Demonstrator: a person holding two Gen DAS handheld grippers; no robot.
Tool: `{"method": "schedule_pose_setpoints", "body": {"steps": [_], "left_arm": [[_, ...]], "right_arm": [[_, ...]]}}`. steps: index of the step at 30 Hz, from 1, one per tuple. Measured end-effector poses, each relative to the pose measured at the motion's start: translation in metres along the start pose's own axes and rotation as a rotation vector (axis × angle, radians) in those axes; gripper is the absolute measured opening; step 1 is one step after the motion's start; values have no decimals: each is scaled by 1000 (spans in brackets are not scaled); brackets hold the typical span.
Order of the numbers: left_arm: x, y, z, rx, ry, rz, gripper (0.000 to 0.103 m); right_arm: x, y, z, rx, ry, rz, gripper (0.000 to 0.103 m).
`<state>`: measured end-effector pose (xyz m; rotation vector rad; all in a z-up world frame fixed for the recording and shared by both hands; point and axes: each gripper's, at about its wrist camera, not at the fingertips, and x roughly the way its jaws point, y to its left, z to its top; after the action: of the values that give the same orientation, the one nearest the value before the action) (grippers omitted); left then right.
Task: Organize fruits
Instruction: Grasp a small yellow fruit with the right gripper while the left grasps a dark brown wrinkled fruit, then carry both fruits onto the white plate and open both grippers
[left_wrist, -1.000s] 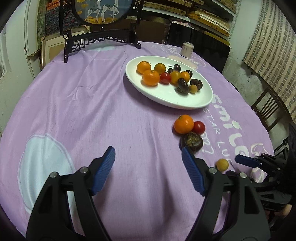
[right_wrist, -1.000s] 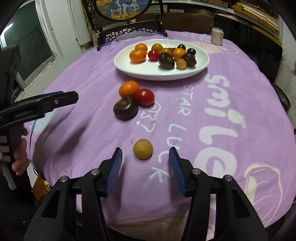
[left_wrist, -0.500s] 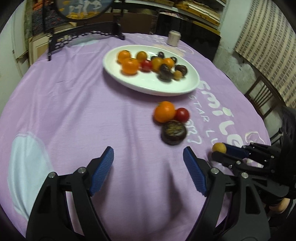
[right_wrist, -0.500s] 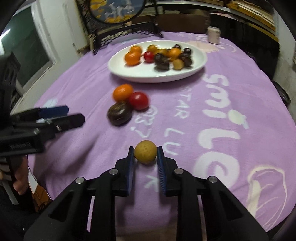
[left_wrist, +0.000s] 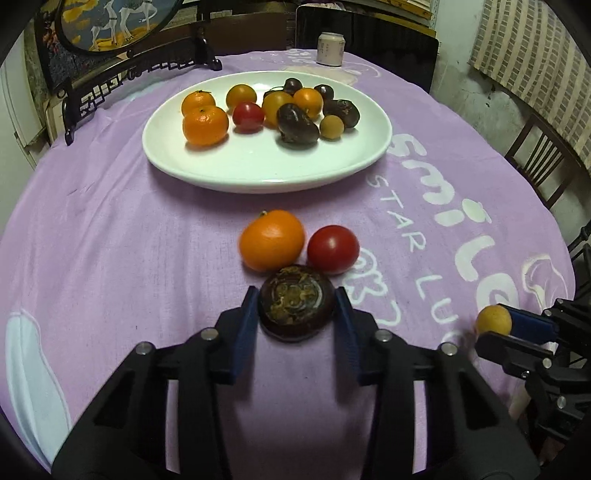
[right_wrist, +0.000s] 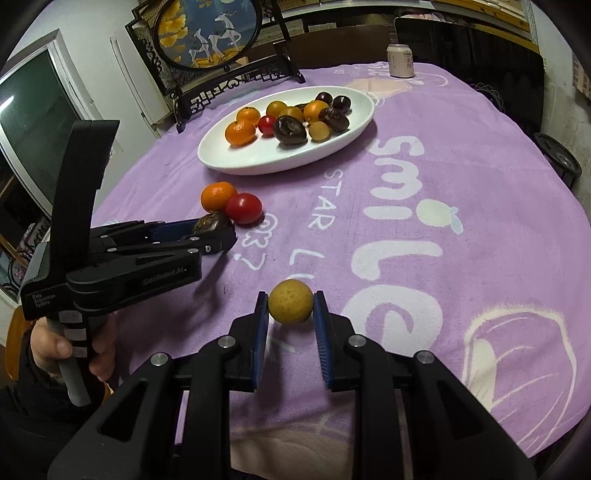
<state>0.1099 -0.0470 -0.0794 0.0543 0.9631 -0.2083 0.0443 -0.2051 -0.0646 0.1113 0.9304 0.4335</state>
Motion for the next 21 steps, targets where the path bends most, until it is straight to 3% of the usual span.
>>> {"method": "schedule_pose_setpoints", "body": {"steps": [3,13,21], "left_arm": [[-6,2,-3,-21,4,-45,41],[-46,7,-16,-24,-51,-85,41],[-56,22,-16,-42,-72,-106,42]], "right_arm": [[-1,-1,1,2,-3,2,25],[3,8,2,-16,10,-3,25],[9,23,13,-46,16,-2,25]]}}
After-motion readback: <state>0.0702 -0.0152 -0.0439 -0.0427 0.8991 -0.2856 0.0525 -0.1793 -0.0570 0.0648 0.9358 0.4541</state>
